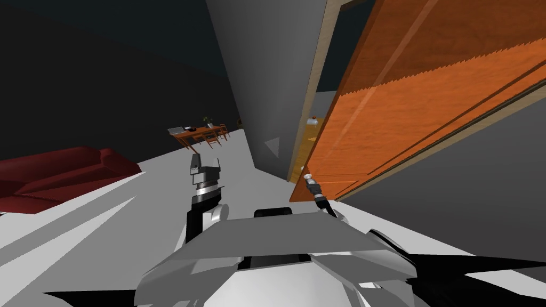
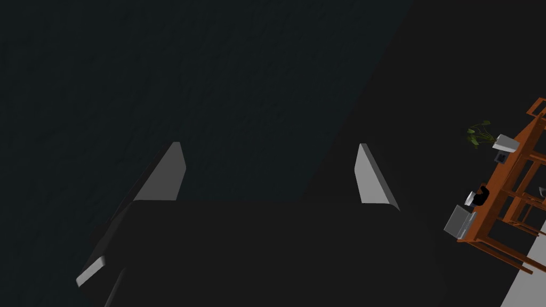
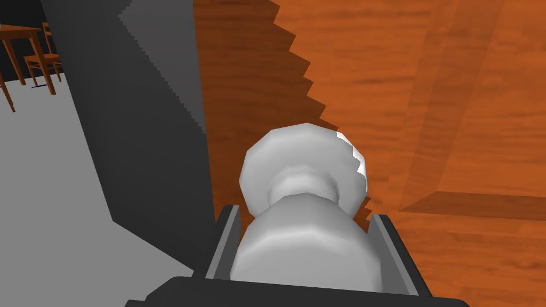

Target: Pull the door open

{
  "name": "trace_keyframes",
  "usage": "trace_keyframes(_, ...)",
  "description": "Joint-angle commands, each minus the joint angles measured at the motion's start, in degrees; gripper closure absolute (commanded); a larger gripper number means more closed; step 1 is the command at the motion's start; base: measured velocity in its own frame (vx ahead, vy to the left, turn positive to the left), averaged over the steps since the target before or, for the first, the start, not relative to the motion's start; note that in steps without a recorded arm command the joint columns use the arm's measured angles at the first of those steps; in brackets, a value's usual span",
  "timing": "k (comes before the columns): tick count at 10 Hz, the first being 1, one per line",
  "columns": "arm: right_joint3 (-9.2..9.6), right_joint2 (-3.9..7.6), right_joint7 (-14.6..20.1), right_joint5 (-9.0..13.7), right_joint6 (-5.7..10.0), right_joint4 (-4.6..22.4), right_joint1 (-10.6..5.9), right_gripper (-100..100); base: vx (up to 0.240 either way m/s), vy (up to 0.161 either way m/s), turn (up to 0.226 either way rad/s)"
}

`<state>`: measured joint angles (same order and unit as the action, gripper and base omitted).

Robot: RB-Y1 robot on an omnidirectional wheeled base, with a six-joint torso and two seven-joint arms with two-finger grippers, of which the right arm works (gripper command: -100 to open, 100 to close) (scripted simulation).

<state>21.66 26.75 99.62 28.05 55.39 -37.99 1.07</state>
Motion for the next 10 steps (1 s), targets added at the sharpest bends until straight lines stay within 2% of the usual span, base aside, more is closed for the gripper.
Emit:
trace_keyframes(1,0.81,0.84,1.14,-0.54,1.39,0.15,0.64,100,-0.159,-0.033,0.116)
trace_keyframes(5,3.10,3.19,4.35,-2.07,5.30,0.55,2.43,100,-0.230,-0.069,0.146)
trace_keyframes(8,4.50,4.63,6.33,-3.01,7.71,0.80,3.53,100,-0.231,-0.078,0.092)
trace_keyframes(9,4.24,4.39,5.93,-2.85,7.18,1.00,3.25,100,-0.093,-0.045,0.020)
trace_keyframes(10,4.84,4.61,6.56,-3.13,8.20,1.63,3.54,100,-0.135,-0.037,0.131)
